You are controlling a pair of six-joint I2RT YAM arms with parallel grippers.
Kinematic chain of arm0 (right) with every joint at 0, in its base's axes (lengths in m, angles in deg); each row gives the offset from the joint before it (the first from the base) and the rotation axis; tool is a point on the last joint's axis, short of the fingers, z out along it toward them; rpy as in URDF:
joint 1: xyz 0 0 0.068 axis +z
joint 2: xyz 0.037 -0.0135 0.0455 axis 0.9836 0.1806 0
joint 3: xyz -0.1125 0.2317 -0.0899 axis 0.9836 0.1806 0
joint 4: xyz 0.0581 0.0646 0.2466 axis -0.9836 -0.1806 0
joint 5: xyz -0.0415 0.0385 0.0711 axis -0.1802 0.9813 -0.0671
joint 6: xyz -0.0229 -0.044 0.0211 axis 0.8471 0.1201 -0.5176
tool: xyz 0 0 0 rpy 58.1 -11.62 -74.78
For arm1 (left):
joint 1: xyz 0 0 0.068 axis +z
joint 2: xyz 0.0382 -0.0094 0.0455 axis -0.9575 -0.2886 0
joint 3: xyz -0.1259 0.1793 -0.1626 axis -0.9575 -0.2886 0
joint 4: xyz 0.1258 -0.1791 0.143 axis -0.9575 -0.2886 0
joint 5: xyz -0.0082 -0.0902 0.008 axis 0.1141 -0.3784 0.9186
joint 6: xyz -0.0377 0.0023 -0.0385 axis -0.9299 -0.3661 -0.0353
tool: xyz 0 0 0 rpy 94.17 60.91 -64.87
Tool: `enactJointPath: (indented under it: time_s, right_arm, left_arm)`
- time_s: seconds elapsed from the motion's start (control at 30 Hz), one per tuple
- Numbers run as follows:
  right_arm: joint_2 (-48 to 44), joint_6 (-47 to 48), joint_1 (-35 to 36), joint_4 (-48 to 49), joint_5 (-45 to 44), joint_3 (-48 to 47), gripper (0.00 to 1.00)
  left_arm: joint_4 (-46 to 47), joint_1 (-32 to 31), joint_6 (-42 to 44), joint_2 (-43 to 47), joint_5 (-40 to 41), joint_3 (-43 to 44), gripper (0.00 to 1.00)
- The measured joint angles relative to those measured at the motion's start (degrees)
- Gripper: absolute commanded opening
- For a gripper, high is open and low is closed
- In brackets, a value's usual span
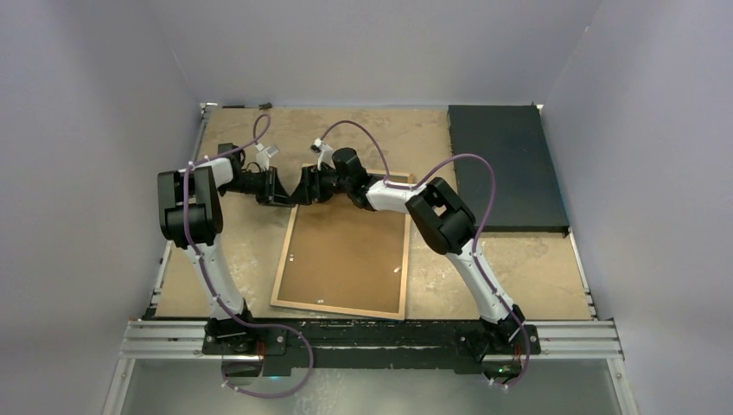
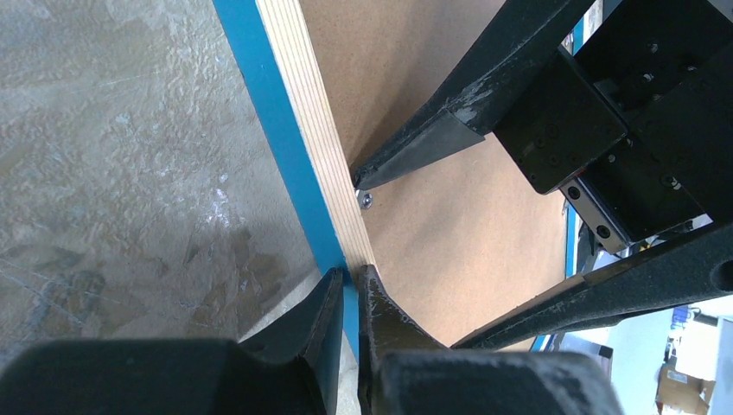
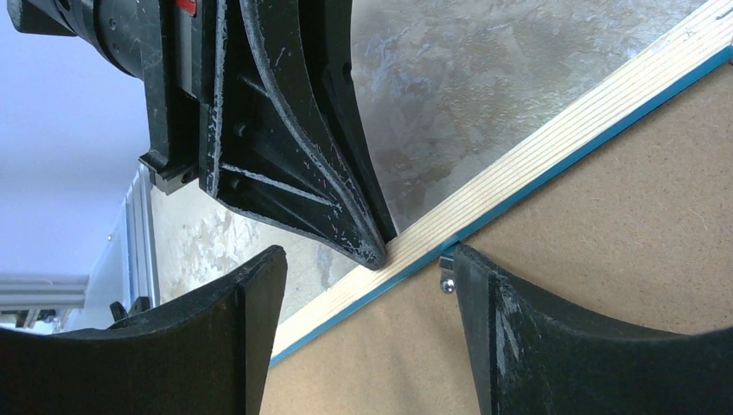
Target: Put the photo into the frame
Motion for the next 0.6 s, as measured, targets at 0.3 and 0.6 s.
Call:
enactJointPath:
  time_s: [0.3, 0.6]
  right_arm:
    - [0.1, 0.1, 0.0, 0.0, 0.4, -0.1, 0.71]
    - [0.6, 0.1, 0.0, 1.5, 1.7, 0.1, 0.7]
  left_arm:
    - [0.5, 0.0, -0.2, -0.1, -0.2, -0.2, 0.0]
    - [0.7, 0.0, -0.4, -0.1, -0.2, -0.3, 0.0]
